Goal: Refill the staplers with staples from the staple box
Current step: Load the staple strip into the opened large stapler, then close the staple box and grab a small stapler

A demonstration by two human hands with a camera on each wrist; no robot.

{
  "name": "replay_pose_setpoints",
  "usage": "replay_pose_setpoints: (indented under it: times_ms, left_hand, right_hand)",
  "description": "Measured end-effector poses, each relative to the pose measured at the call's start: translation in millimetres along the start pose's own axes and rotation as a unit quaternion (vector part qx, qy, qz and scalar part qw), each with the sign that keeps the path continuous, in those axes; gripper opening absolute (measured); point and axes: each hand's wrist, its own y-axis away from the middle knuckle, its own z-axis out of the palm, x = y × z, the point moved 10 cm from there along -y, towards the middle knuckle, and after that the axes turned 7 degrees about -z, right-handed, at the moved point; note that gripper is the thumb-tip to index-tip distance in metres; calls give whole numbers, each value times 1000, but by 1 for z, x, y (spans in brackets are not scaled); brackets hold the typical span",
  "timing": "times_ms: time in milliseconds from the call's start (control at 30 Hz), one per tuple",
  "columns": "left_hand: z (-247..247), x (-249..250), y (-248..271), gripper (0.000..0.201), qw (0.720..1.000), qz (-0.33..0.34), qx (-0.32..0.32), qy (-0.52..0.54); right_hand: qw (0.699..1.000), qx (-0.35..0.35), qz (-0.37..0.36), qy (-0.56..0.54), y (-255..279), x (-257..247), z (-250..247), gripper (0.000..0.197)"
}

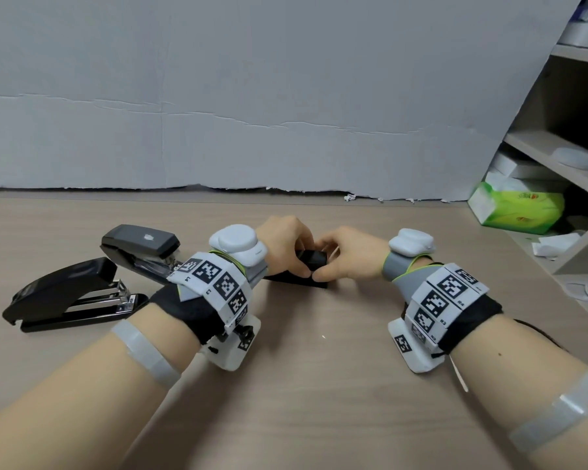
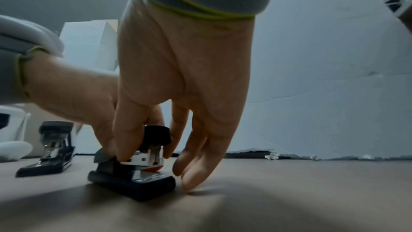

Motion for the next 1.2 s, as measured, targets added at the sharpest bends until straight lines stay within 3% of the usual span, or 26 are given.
replay_pose_setpoints:
  times_ms: [100,200,300,433,567,734,867,934,1000,1100,1200]
  left_hand:
    - [-6,2,3,35,1000,9,-8,3]
    - [-20,-3,7,32,997,10,-6,73]
    - [-38,-13,10,29,996,1,27,89]
    - [-73,-37,17,26,992,-42,100,66]
    - [-107,-78,28,34,981,-123,145,46]
    - [-106,-126,44,51,967,-238,92,-7]
    - [-80,-140,60,60,959,-279,19,-51]
    - [-70,-139,63,53,957,-278,-5,-86]
    - [-67,-136,64,34,955,-269,-13,-126]
    - [-68,-132,66,27,954,-263,-11,-144]
    - [-69,-133,71,42,955,-254,-11,-156]
  right_hand:
    - [998,-2,-10,57,-1,-11,3,26]
    - [993,4,8,115,0,-17,6,27]
    - [989,16,29,147,2,-18,8,23]
    - [982,25,76,172,8,-10,11,14]
    - [970,40,153,186,25,10,-1,18]
    - [962,75,256,57,55,42,-17,20]
    - [952,106,288,7,68,50,-20,24]
    - [949,118,293,-2,70,51,-20,24]
    - [947,124,297,-8,71,53,-20,26]
    - [940,135,300,91,75,50,-32,48]
    - [917,228,275,177,78,33,-53,63]
